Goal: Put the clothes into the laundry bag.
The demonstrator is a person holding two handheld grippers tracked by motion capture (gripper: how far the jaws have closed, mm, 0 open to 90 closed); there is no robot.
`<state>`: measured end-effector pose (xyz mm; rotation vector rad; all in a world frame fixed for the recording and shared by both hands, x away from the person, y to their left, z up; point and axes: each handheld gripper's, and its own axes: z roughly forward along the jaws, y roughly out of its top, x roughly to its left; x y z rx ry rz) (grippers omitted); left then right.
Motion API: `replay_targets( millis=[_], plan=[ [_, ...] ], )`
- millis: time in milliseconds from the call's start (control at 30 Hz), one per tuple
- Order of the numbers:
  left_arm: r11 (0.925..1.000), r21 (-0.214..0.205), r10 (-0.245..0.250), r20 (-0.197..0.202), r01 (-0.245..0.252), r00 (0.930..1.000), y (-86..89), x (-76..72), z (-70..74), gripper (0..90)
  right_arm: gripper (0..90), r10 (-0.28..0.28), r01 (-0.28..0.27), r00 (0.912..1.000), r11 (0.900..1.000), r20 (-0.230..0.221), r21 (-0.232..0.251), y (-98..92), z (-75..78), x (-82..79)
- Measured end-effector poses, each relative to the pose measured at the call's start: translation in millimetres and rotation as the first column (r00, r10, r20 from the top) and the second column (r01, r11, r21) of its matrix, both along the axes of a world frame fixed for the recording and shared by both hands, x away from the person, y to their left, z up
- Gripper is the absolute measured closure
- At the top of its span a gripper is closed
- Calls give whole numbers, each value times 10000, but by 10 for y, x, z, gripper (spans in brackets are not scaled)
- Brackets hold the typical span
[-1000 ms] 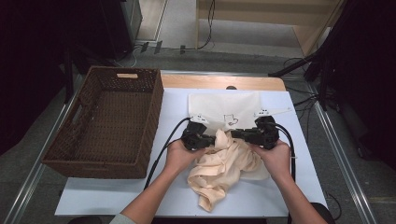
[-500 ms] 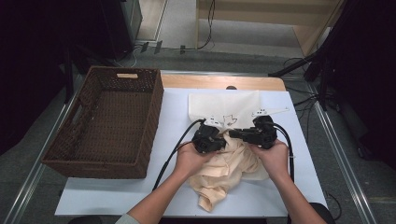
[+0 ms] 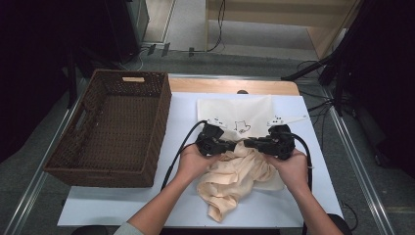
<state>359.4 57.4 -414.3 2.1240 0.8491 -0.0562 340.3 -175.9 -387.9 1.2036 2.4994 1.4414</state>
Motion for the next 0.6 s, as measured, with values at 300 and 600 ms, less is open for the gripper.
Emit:
replay_targets(
  millis=[300,600],
  plan=[
    [9974,-70,-725,-222,724,9971,203,-159,178,627,868,-83,83,10000,10000,-39,1,-39,-33,-20],
    [9972,-244,-704,68,706,9975,418,-405,237,406,867,-53,53,9999,10000,-88,-38,-18,-70,32]
  ],
)
